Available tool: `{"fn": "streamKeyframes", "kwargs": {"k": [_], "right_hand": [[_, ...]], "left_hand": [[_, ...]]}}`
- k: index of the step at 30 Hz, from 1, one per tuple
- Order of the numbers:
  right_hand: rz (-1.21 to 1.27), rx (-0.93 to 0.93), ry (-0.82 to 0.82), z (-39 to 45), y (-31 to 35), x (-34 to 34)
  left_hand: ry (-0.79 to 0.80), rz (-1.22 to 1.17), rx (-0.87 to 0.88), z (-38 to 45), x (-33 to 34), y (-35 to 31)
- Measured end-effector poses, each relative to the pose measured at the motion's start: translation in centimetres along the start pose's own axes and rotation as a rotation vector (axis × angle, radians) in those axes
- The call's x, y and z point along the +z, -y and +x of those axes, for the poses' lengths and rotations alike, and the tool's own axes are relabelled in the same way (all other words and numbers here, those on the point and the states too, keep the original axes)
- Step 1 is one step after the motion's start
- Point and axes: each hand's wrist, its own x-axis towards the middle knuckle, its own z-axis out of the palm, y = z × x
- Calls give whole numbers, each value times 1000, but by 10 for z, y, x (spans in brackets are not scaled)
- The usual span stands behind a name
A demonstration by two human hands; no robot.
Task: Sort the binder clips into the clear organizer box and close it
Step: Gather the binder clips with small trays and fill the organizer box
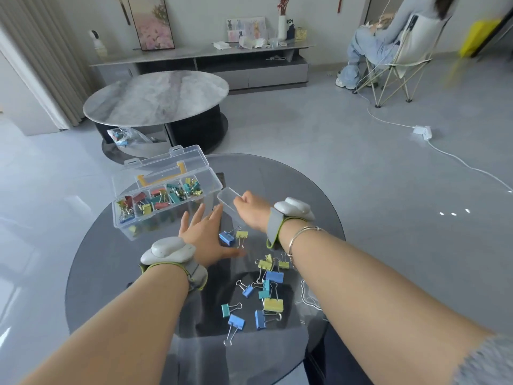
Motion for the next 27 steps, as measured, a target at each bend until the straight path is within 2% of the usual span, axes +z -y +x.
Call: {"fn": "streamKeyframes", "kwargs": {"k": [3,8,13,16,19,21,23,25,27], "right_hand": [[79,0,50,-5,9,9],[84,-71,122,-9,25,25],[93,-108,150,-11,29,35],[169,-137,89,-16,28,33],[209,-187,-74,-23,20,30],[128,-196,-160,-25,11,32],[-14,-197,-174,-33,0,32],[-260,-191,-98,-38,-12,35],[-443,-174,67,-46,-25,42]], "left_hand": [[-3,-17,-51,-2,4,26],[-111,-98,-207,-4,12,57],[-97,-188,-181,-10,19,65],[-63,-221,-134,-15,15,70],[-94,-256,-115,-25,11,72],[-96,-274,-130,-30,10,72],[-79,-276,-149,-37,6,74],[-32,-242,-143,-40,3,77],[24,-173,-112,-44,-2,79]]}}
